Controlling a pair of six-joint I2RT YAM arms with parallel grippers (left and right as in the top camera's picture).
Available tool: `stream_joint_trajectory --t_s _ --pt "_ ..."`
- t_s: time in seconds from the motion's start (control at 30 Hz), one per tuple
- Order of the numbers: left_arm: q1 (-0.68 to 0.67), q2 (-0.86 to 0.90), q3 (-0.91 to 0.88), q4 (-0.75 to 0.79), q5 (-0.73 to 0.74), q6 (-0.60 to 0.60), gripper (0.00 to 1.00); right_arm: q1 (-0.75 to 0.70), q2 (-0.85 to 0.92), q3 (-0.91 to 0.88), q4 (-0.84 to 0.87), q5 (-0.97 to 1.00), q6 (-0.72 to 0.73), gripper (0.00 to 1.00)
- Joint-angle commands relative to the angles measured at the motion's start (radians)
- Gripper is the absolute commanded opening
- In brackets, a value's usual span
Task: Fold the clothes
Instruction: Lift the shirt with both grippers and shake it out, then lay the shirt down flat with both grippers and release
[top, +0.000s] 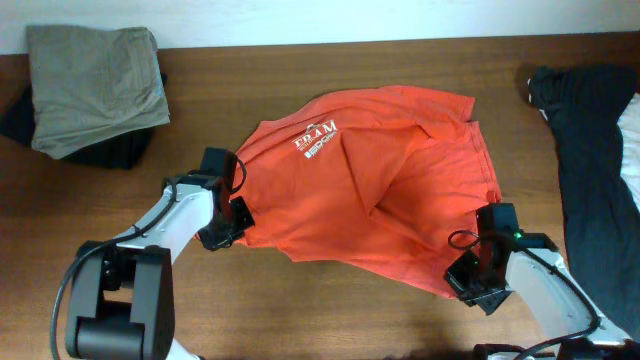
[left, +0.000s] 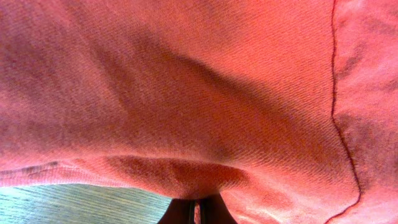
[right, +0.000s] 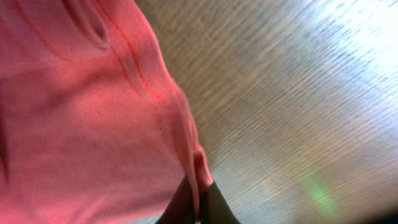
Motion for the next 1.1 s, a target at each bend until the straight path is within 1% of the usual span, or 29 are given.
stream_joint_trajectory --t_s 0.0,0.07,0.1,0.17,0.2,0.27,0.3,0.37,0.47,0.53,0.6,0.7,0.8,0.83,0.87,0.93,1.0,1.07 --pt "0.001 -0.109 -0.017 -0.059 -0.068 0.005 0.00 -0.006 -0.055 0.174 -0.068 0.029 -0.108 0.04" --pt "0.001 -0.289 0.003 -0.108 -0.089 0.005 0.01 -0.006 -0.096 0.333 -0.145 0.053 -0.179 0.04" --pt "0.001 -0.423 0.028 -0.148 -0.154 0.005 0.01 -0.006 -0.116 0.440 -0.192 0.080 -0.203 0.04" --pt "0.001 -0.601 0.088 -0.204 -0.250 0.005 0.01 -0.006 -0.135 0.618 -0.257 0.085 -0.274 0.04" --pt "0.003 -0.731 0.171 -0.254 -0.291 0.005 0.01 -0.006 -0.137 0.749 -0.311 0.085 -0.322 0.04" --pt "0.009 -0.858 0.339 -0.322 -0.315 0.005 0.01 -0.006 -0.137 0.980 -0.405 0.085 -0.364 0.04" --pt "0.008 -0.888 0.425 -0.352 -0.338 0.005 0.01 -0.006 -0.137 1.094 -0.440 0.081 -0.386 0.04" --pt "0.008 -0.906 0.649 -0.423 -0.374 0.051 0.01 -0.006 -0.137 1.316 -0.507 0.081 -0.410 0.04" --pt "0.008 -0.870 0.963 -0.522 -0.366 0.069 0.01 -0.006 -0.131 1.608 -0.588 0.081 -0.441 0.04" --pt "0.008 -0.843 1.108 -0.565 -0.367 0.071 0.01 -0.006 -0.119 1.743 -0.614 0.081 -0.454 0.04" --pt "0.008 -0.829 1.149 -0.573 -0.367 0.077 0.00 -0.006 -0.111 1.790 -0.613 0.085 -0.459 0.04" --pt "0.008 -0.786 1.149 -0.578 -0.407 0.089 0.01 -0.006 -0.069 1.793 -0.596 0.092 -0.459 0.04" --pt "0.008 -0.660 1.149 -0.577 -0.423 0.101 0.01 -0.006 0.051 1.793 -0.566 0.091 -0.459 0.04" --pt "0.008 -0.585 1.149 -0.571 -0.423 0.110 0.01 -0.006 0.109 1.793 -0.550 0.084 -0.459 0.04" --pt "0.008 -0.488 1.149 -0.555 -0.423 0.111 0.00 -0.006 0.159 1.793 -0.536 0.076 -0.459 0.04" --pt "0.008 -0.344 1.149 -0.470 -0.423 0.142 0.00 -0.005 0.265 1.793 -0.472 0.042 -0.459 0.04" --pt "0.008 -0.136 1.154 -0.230 -0.424 0.273 0.01 -0.005 0.397 1.793 -0.311 -0.036 -0.459 0.04" --pt "0.008 -0.020 1.217 -0.152 -0.433 0.334 0.00 -0.009 0.459 1.794 -0.213 -0.089 -0.463 0.04"
